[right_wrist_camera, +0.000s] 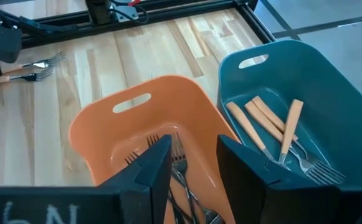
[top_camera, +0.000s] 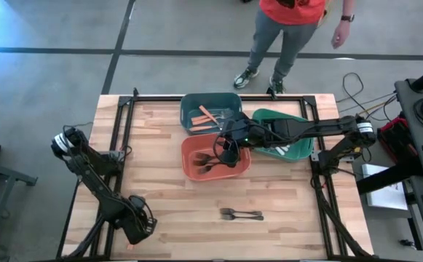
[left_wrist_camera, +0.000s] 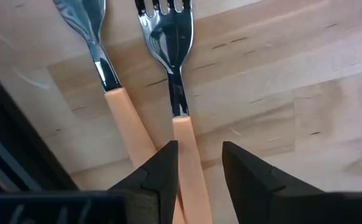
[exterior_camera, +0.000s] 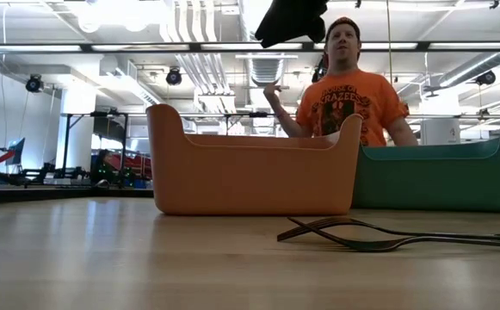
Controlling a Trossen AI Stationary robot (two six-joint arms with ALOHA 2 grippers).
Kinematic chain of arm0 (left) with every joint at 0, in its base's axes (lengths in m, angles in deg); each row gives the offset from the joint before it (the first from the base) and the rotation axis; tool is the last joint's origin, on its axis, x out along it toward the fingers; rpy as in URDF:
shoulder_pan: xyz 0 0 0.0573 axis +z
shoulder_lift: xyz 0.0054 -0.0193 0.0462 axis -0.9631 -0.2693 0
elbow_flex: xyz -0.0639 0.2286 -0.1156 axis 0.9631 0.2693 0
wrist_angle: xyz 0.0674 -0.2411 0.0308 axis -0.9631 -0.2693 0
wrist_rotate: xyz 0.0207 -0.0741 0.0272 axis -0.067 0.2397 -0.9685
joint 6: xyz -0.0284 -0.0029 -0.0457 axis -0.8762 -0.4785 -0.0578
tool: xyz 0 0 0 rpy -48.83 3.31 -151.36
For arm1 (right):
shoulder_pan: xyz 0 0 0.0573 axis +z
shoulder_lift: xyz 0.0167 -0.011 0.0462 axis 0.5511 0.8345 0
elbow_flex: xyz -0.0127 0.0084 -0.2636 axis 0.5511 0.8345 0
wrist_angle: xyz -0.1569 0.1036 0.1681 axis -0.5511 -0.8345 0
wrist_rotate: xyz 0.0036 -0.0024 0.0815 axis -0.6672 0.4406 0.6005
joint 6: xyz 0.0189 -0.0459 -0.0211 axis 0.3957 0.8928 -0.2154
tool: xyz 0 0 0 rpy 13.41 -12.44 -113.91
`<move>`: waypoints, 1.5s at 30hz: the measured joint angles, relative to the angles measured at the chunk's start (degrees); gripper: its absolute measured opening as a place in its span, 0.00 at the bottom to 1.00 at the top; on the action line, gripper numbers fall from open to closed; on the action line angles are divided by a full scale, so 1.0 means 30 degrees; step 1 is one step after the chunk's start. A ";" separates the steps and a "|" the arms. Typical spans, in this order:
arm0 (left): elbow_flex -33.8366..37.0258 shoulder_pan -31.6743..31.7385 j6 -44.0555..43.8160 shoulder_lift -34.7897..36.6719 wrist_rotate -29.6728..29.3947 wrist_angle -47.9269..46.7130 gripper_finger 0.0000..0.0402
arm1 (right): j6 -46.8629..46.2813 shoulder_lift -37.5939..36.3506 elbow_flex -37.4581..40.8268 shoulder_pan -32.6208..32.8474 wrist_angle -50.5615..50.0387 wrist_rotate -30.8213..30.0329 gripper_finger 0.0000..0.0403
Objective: Sort silverware by color (type)
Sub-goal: Put the orange fork into the blue bin
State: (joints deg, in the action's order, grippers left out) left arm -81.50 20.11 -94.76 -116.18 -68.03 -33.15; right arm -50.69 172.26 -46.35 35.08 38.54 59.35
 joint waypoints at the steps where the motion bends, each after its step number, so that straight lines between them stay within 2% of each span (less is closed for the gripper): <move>1: 0.0000 0.0017 0.0000 -0.0053 -0.0003 0.0071 0.28 | 0.0000 0.0000 0.0000 -0.0001 0.0000 -0.0001 0.30; 11: 0.0036 0.0119 0.0000 -0.0725 0.0002 0.0102 0.37 | 0.0000 0.0000 0.0000 0.0005 0.0000 -0.0007 0.29; 18: 0.0036 0.0129 0.0271 -0.1112 -0.0033 0.0266 0.37 | -0.0007 0.0007 0.0000 -0.0003 0.0000 -0.0007 0.30; 24: 0.0036 0.0250 0.0517 -0.1127 -0.0144 0.0496 0.29 | 0.0000 0.0007 0.0000 -0.0003 0.0000 -0.0007 0.30; 34: 0.0036 0.0308 0.0505 -0.1134 -0.0238 0.0773 0.04 | 0.0004 0.0015 0.0000 -0.0003 0.0000 -0.0015 0.29; 45: -0.0150 0.0299 0.0466 -0.0166 -0.0454 0.0611 0.04 | 0.0044 0.0015 0.0000 -0.0003 -0.0013 -0.0015 0.28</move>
State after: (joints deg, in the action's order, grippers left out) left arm -81.95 21.01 -93.36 -116.68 -69.39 -31.32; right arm -50.56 172.31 -46.35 35.07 38.50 59.31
